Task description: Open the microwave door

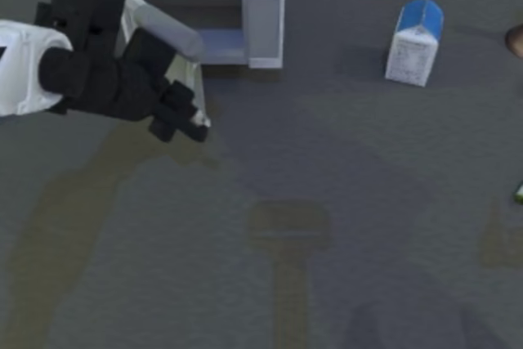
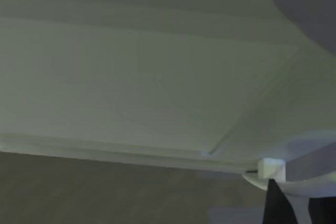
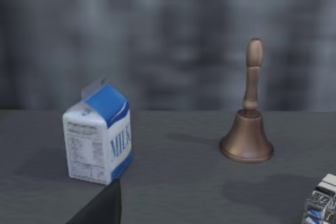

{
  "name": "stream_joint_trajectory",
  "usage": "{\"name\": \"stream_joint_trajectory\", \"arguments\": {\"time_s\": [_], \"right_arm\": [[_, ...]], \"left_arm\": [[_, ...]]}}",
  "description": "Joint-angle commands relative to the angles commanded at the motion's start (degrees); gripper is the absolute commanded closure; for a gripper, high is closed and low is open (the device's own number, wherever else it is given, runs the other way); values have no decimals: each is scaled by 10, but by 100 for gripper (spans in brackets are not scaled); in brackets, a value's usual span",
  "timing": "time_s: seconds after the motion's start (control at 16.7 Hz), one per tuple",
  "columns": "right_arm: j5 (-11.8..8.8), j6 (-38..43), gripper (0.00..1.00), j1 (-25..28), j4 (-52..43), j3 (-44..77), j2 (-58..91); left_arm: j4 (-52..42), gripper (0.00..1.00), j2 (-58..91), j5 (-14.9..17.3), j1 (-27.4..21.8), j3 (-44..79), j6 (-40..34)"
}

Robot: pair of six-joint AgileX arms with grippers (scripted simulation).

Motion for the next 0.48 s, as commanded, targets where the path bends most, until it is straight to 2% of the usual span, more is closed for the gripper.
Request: {"name": "stream_joint_trajectory", "arguments": {"time_s": [0.24,0.48], "right_arm": [[0,0,0,0,0,0,0],[0,0,0,0,0,0,0]], "left_arm": [[-8,100,-4,17,14,-1,28],[-8,100,-4,17,15,-1,29]]}}
